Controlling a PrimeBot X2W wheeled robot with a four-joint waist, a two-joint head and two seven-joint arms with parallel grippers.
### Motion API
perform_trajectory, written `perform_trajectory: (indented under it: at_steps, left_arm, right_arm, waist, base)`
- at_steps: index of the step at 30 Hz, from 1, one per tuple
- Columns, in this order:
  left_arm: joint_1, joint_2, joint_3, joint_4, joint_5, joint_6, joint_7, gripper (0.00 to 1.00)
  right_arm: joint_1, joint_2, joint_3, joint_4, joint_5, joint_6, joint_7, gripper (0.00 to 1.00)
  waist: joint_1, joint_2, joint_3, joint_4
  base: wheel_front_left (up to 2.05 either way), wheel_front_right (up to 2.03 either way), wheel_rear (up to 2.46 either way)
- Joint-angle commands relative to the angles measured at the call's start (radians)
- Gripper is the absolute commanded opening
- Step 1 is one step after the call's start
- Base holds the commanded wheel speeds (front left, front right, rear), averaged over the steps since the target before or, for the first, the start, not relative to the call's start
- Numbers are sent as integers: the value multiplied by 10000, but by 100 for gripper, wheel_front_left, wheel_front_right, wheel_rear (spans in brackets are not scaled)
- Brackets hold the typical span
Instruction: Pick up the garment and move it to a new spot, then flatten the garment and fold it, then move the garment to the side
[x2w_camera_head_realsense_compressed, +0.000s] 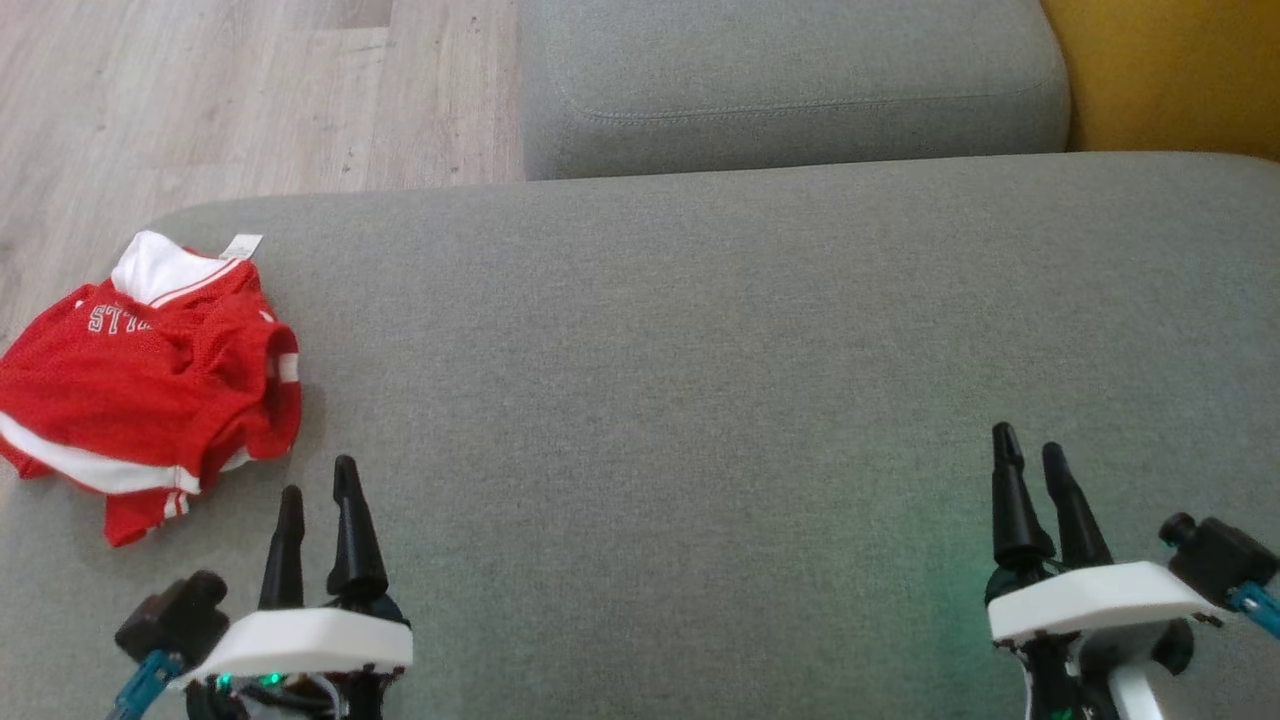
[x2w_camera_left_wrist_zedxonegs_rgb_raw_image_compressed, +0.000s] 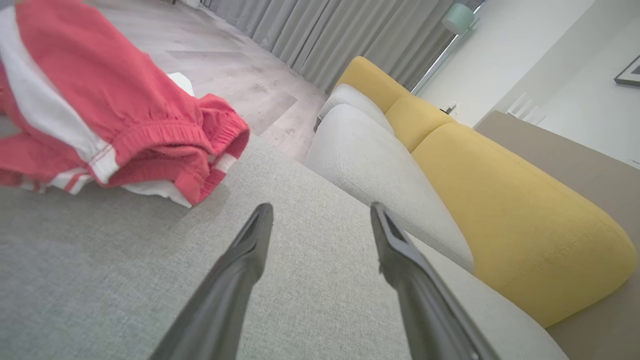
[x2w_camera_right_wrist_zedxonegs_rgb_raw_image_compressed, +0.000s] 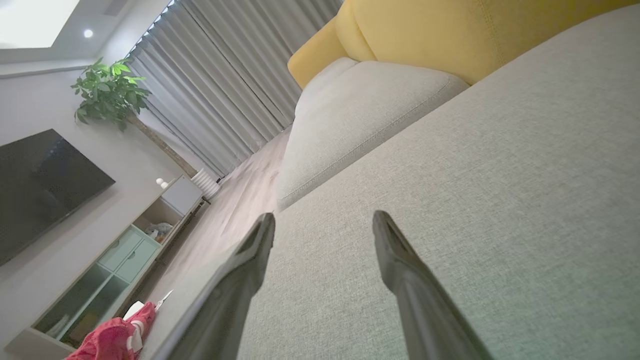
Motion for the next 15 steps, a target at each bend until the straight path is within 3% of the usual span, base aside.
perform_trajectory:
  at_steps: [1, 15]
  left_arm:
    - [-457, 55, 130, -428, 380, 52, -176, 100]
    - [-433, 61, -133, -531, 2077, 172, -562, 100]
  right_arm:
    - [-479, -72, 242, -443, -368, 50, -146, 100]
    - [-459, -83, 447, -603, -1867, 58, -529, 100]
  waist:
    - [0, -1, -8, -1]
    - [0, -1, -59, 0]
  base:
    - [0, 0, 0]
    - [0, 0, 0]
